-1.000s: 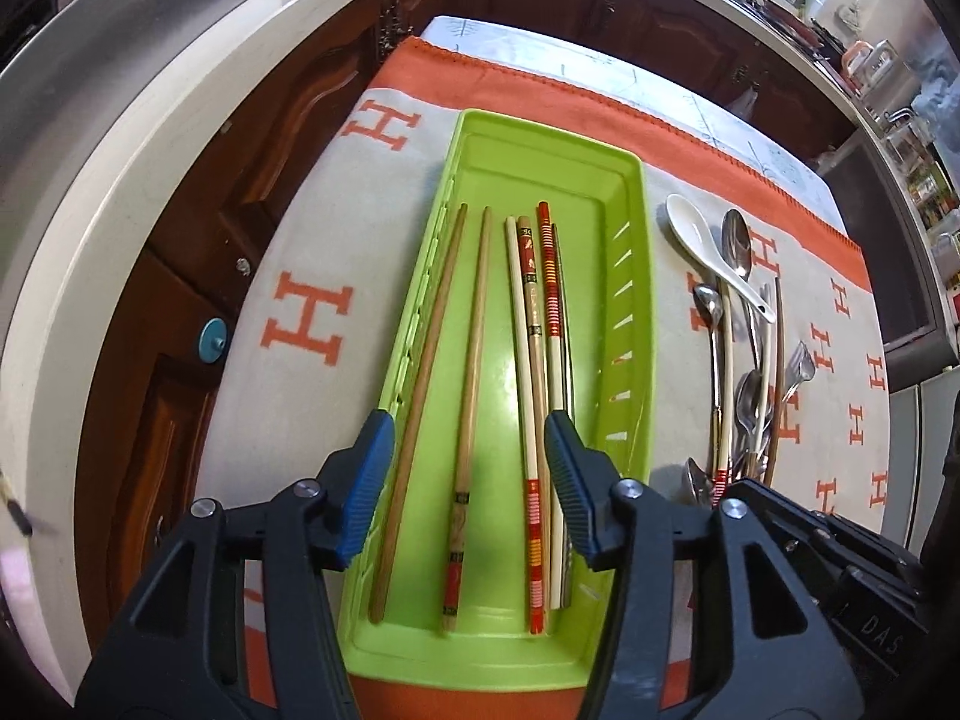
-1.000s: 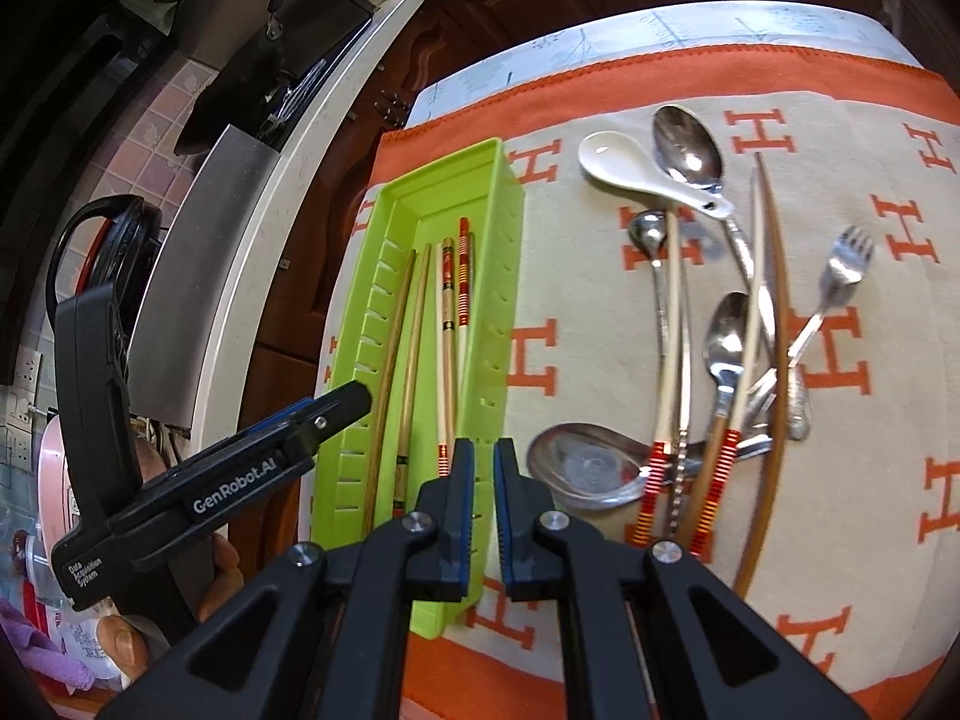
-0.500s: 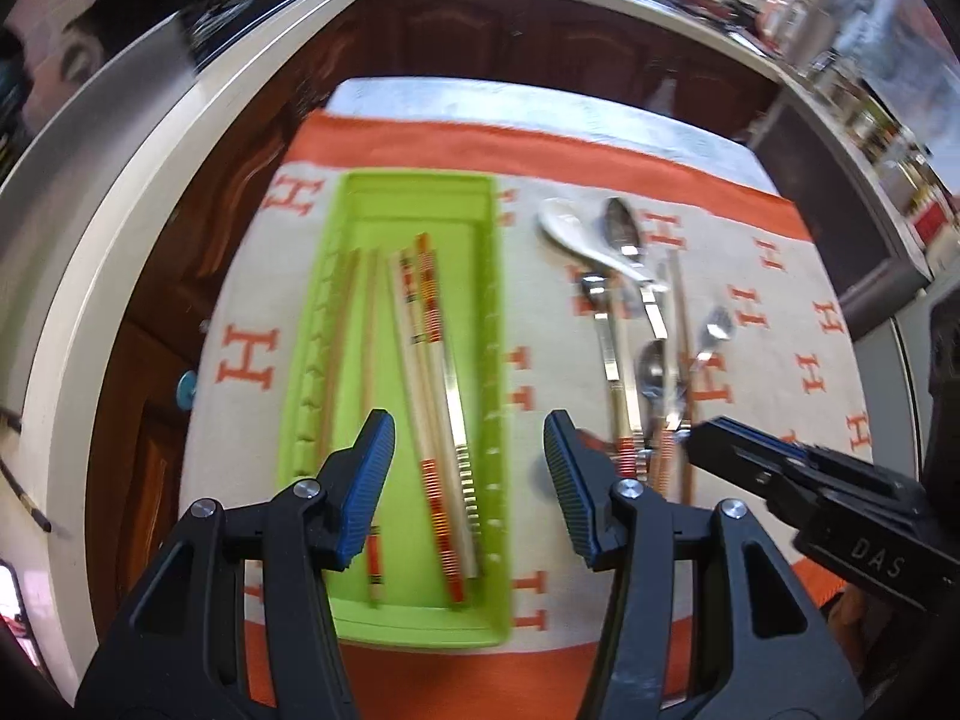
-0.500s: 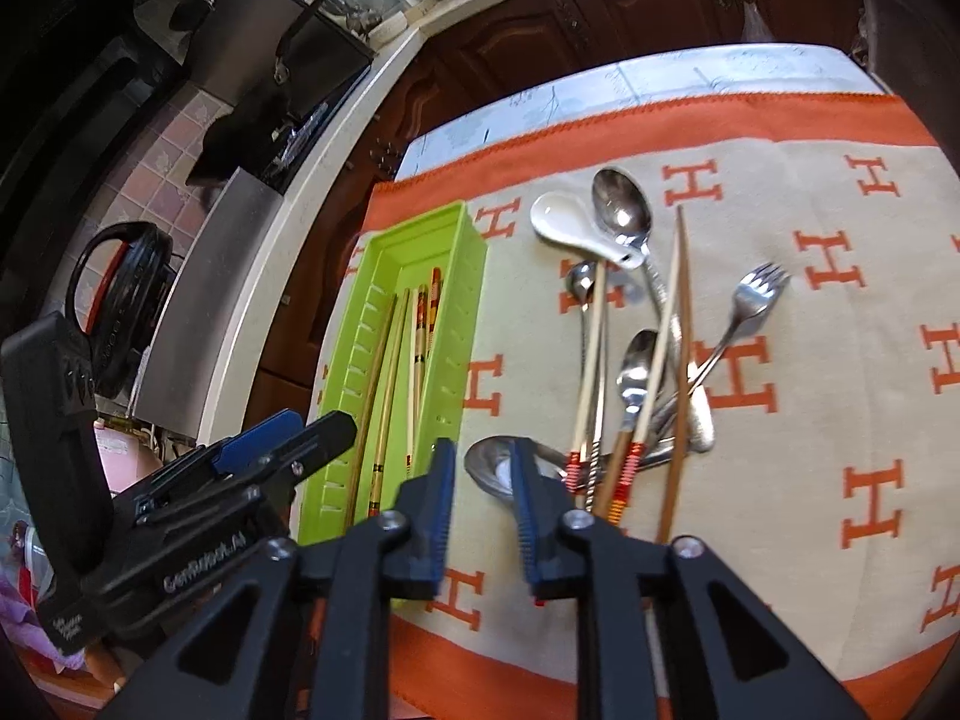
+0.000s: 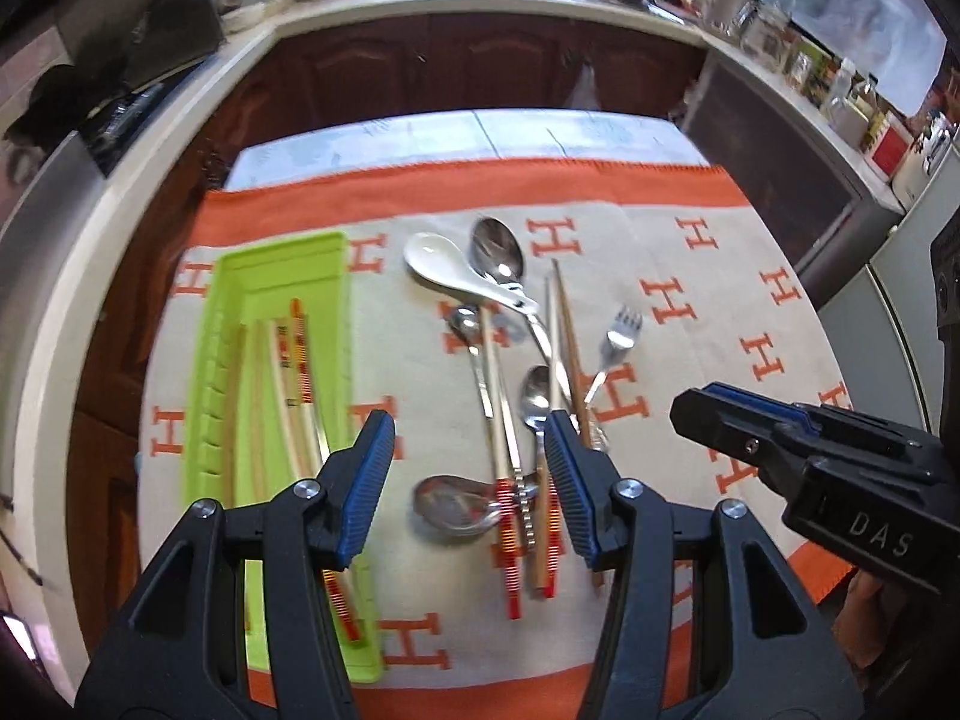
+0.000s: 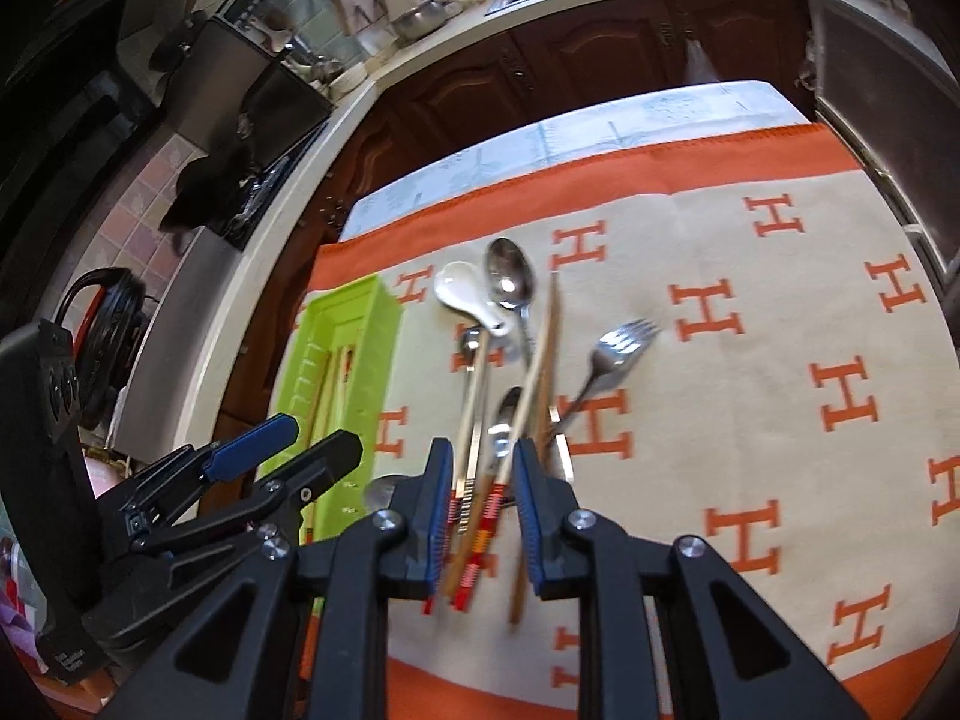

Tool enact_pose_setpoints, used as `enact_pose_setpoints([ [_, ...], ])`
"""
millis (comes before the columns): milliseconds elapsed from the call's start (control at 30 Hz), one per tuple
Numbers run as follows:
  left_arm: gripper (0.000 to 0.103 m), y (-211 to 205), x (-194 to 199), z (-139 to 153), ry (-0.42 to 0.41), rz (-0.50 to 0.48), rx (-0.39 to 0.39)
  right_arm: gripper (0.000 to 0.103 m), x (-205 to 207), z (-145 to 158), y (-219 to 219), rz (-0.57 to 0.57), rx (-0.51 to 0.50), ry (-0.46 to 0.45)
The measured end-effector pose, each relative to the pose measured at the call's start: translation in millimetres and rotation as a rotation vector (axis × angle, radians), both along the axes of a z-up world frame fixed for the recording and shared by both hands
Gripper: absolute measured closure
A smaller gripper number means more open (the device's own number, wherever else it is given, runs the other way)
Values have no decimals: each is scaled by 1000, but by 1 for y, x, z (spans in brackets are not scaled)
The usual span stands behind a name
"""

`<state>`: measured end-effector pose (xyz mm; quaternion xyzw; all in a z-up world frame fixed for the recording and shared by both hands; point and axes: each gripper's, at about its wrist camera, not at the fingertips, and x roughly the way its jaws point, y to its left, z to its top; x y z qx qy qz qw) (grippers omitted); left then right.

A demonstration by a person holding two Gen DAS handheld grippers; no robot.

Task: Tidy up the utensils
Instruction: 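Move both open tools back over the utensil pile, then grasp red-white banded chopstick with left tool while right tool grasps brown wooden chopstick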

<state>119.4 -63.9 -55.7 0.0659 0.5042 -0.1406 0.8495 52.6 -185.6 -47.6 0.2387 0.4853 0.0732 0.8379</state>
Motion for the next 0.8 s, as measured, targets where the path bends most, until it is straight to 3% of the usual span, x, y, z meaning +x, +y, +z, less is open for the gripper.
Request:
enact_pose_setpoints([
  [133, 54, -13, 7, -21, 66, -14, -41, 83, 4, -21, -11, -2, 29, 44],
  [400, 54, -14, 25, -69, 142, 38, 40, 83, 13, -56, -17, 27, 83, 113],
  [500, 54, -8, 32, -88, 198, 56, 32, 83, 16, -65, -15, 44, 98, 128],
  [567, 57, -5, 37, -96, 223, 67, 25, 83, 18, -71, -14, 53, 110, 137],
  [633, 66, -4, 41, -102, 244, 71, 20, 83, 21, -75, -14, 61, 124, 146],
  [800, 73, -9, 48, -110, 279, 58, 7, 83, 26, -84, -15, 69, 157, 165],
])
